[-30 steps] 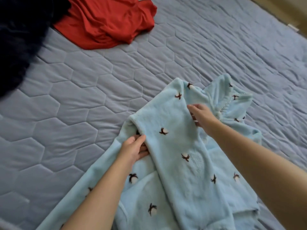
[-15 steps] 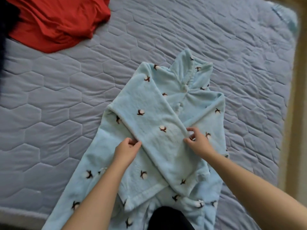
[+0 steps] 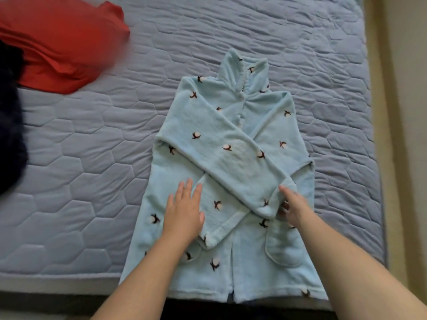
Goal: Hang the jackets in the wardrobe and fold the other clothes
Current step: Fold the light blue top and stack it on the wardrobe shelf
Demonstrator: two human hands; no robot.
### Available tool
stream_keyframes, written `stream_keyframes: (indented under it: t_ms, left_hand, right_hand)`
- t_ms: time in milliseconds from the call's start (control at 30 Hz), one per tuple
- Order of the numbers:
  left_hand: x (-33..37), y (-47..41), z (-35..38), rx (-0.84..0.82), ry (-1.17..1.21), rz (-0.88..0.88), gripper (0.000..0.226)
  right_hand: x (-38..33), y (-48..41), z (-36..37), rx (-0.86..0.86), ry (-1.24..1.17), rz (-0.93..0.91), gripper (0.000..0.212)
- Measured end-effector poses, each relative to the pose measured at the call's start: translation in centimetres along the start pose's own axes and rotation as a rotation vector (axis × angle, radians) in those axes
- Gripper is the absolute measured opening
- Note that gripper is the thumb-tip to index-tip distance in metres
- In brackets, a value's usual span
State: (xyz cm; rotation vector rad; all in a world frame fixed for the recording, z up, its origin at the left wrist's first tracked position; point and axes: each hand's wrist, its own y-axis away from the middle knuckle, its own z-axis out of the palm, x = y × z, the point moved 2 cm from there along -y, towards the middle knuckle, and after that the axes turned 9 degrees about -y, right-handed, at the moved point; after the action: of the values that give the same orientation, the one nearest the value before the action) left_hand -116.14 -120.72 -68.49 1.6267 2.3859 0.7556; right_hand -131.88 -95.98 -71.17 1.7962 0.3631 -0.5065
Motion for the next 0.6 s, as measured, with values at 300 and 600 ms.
stream_keyframes:
  t_ms: [300,600]
  left_hand:
    - [1.7,-0.4,6.0,-0.067,-0.385,0.162,0.070]
    - [2.7,-1.3,4.6,-0.097,-0.315,0.111,0.062]
  right_hand:
    - [0.6,0.1,-5.5,0.065,-0.310,-0.189,0.026]
    - [3.9,-1.9,-8.6,-0.079,-0.206,0.071,0.031]
